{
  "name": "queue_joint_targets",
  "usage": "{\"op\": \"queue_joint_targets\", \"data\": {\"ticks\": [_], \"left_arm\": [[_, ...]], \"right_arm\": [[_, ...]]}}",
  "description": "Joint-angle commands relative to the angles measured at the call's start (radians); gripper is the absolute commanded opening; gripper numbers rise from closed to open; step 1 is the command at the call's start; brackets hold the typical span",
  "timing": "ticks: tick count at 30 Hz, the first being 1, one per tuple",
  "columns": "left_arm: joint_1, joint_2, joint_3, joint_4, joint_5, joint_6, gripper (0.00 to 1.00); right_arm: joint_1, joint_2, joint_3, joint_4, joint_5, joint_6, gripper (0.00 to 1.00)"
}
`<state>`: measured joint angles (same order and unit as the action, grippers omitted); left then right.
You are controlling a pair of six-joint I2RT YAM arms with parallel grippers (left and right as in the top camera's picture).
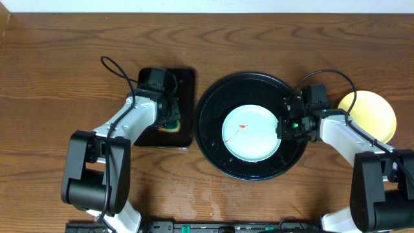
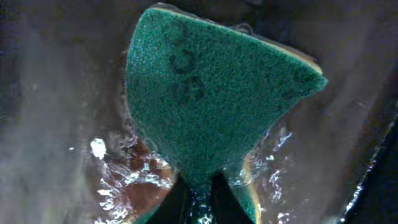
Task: Clean dirty plates on tray and stack at the side
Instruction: 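Grasp the green sponge from the black tray with the left gripper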
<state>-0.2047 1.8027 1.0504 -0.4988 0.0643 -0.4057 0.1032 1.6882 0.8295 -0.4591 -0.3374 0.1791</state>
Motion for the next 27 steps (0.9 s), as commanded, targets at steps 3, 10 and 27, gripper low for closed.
{"op": "queue_joint_targets", "data": {"ticks": [3, 10, 27], "left_arm": [[0.001, -0.049, 0.027, -0.065, -0.02, 0.013, 0.13], [0.001, -0.125, 0.027, -0.065, -0.052, 0.043, 0.07], [-0.171, -0.211, 0.188, -0.264, 0.061, 0.079, 0.07]], "right_arm": [[0.006, 0.024, -0.006, -0.013, 0.015, 0.015, 0.01], [0.006, 0.024, -0.006, -0.014, 0.015, 0.016, 0.01], [0.006, 0.024, -0.006, -0.017, 0.025, 0.015, 0.01]]}}
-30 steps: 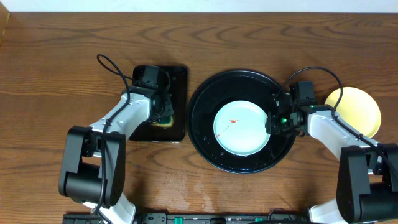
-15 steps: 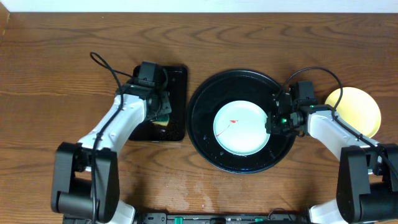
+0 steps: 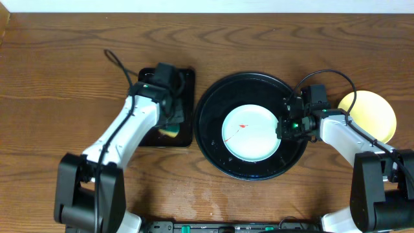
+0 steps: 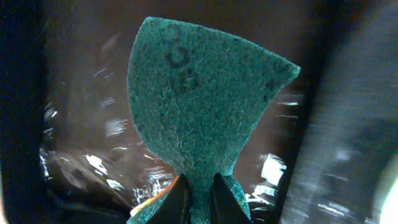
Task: Clean dirty plates on tray and stack at the side
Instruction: 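Grasp the green sponge from the black tray with the left gripper, then scrub the pale green plate with the sponge in the left gripper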
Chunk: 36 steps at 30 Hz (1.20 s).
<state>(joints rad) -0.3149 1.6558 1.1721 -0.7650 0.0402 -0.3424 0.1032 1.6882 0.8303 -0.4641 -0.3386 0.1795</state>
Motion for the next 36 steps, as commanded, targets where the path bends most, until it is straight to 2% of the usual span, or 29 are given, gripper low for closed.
{"op": "queue_joint_targets", "data": {"ticks": [1, 4, 9, 15, 19, 22, 25, 29, 36], "left_arm": [[-0.086, -0.07, 0.066, 0.014, 0.121, -0.004, 0.08], [-0.176, -0.058, 0.06, 0.058, 0.166, -0.126, 0.07], [-0.296, 0.014, 0.047, 0.194, 0.188, -0.256, 0.08], [-0.402, 0.158, 0.047, 0.402, 0.267, -0.358, 0.07], [-0.431, 0.248, 0.047, 0.476, 0.341, -0.394, 0.08], [-0.434, 0.305, 0.047, 0.466, 0.338, -0.408, 0.07], [-0.415, 0.345, 0.047, 0.403, 0.259, -0.407, 0.08], [-0.385, 0.354, 0.049, 0.253, -0.003, -0.399, 0.08], [-0.361, 0.354, 0.125, 0.046, -0.266, -0.302, 0.07]], "right_arm": [[0.007, 0.024, -0.008, -0.013, 0.038, 0.016, 0.01], [0.009, 0.024, -0.008, -0.041, 0.164, 0.098, 0.01], [0.013, 0.024, -0.008, -0.059, 0.146, 0.061, 0.01], [0.016, 0.024, -0.008, -0.061, 0.146, 0.059, 0.01], [0.016, 0.024, -0.008, -0.071, 0.146, 0.059, 0.01], [0.016, 0.024, -0.008, -0.074, 0.146, 0.059, 0.01], [0.016, 0.024, -0.008, -0.078, 0.146, 0.059, 0.01], [0.016, 0.024, -0.008, -0.083, 0.146, 0.059, 0.01], [0.016, 0.024, -0.008, -0.095, 0.155, 0.059, 0.01]]}}
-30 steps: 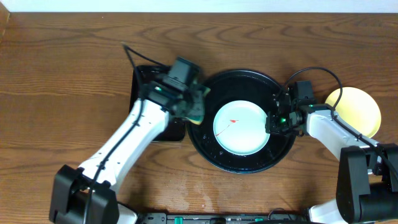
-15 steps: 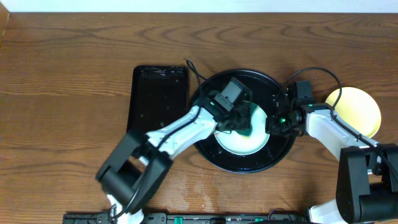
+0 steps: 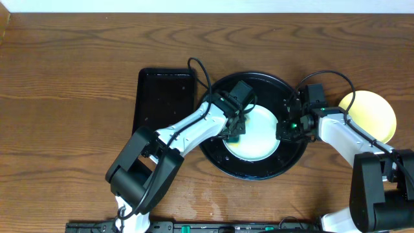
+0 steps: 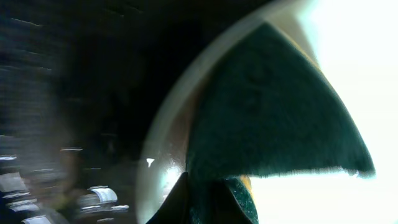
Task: Clean dirty plates on tray and stack at the side
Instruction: 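Scrub the pale green plate with the sponge in the left gripper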
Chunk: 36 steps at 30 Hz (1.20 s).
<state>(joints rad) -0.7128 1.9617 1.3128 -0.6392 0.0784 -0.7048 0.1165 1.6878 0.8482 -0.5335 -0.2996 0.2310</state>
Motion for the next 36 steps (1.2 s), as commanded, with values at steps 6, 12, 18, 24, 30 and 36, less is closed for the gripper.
{"op": "queue_joint_targets", "data": {"ticks": [6, 12, 18, 24, 30, 36], "left_arm": [[0.035, 0.049, 0.041, -0.12, -0.307, 0.091, 0.07], [0.035, 0.074, 0.037, 0.026, 0.105, 0.056, 0.07], [0.017, 0.121, 0.037, 0.166, 0.42, -0.009, 0.07], [-0.036, 0.139, 0.037, 0.214, 0.498, -0.011, 0.08], [-0.059, 0.14, 0.037, 0.197, 0.528, -0.007, 0.08], [-0.058, 0.14, 0.037, 0.122, 0.546, 0.04, 0.08]], "right_arm": [[0.003, 0.024, -0.026, -0.026, 0.116, 0.007, 0.01], [0.003, 0.024, -0.026, -0.026, 0.116, 0.007, 0.01], [0.003, 0.024, -0.026, -0.025, 0.116, 0.007, 0.01], [0.003, 0.024, -0.026, -0.026, 0.116, 0.007, 0.01], [0.003, 0.024, -0.026, -0.027, 0.116, 0.008, 0.01], [0.003, 0.024, -0.026, -0.028, 0.116, 0.008, 0.01]]}}
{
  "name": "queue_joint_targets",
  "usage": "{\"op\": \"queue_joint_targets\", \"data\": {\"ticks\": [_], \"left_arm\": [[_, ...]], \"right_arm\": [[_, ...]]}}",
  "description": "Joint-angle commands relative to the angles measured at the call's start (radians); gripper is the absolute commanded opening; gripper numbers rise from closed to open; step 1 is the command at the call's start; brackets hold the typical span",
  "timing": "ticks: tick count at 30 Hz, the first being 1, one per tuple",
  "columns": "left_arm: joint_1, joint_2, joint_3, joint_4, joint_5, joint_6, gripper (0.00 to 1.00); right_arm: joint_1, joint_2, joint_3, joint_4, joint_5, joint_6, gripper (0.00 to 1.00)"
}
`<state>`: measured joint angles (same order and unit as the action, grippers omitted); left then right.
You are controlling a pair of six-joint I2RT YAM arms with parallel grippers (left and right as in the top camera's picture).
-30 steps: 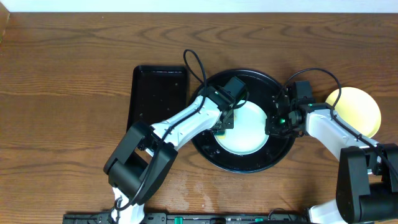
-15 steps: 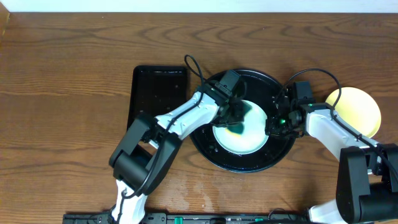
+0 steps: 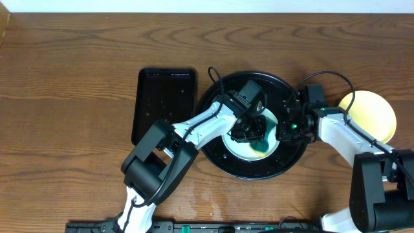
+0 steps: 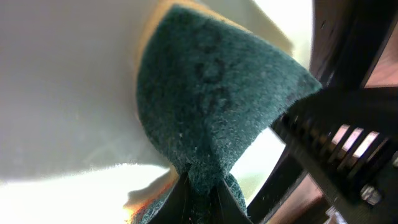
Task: Clean dirty plates on tray and stack at the side
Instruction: 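Scrub the pale green plate with the sponge in the left gripper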
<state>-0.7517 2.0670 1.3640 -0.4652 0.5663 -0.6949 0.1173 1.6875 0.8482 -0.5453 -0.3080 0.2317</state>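
A white plate (image 3: 234,147) lies in the round black tray (image 3: 213,97) at the table's centre. My left gripper (image 3: 256,141) is shut on a green sponge (image 3: 260,147), which presses on the plate's right half. In the left wrist view the sponge (image 4: 211,112) fans out from my left gripper (image 4: 202,200) over the pale plate (image 4: 68,81). My right gripper (image 3: 286,127) sits at the plate's right rim, and one ridged finger (image 4: 336,140) lies over that rim. The arm hides any stain on the plate.
A black rectangular tray (image 3: 163,103) with wet spots stands left of the round tray. A yellow plate (image 3: 370,113) lies on the table at the far right, behind my right arm. Bare brown wood surrounds them.
My left gripper has moved with the sponge from the plate's left part to its right half, close to the right gripper. The right arm has not moved.
My left gripper held the sponge down in the wet rectangular tray, then held it just above that tray. Then it was over the white plate's left part, where a red stain had shown. Now the sponge is on the plate's right half. The right gripper stayed at the rim throughout.
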Motion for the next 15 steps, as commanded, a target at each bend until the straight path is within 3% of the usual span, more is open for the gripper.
{"op": "queue_joint_targets", "data": {"ticks": [1, 15], "left_arm": [[-0.018, 0.034, -0.014, -0.079, 0.026, 0.031, 0.07], [0.016, 0.023, 0.097, -0.487, -0.897, 0.024, 0.08]], "right_arm": [[0.002, 0.025, -0.026, -0.016, 0.124, 0.007, 0.01], [0.002, 0.025, -0.026, -0.015, 0.127, 0.006, 0.01]]}}
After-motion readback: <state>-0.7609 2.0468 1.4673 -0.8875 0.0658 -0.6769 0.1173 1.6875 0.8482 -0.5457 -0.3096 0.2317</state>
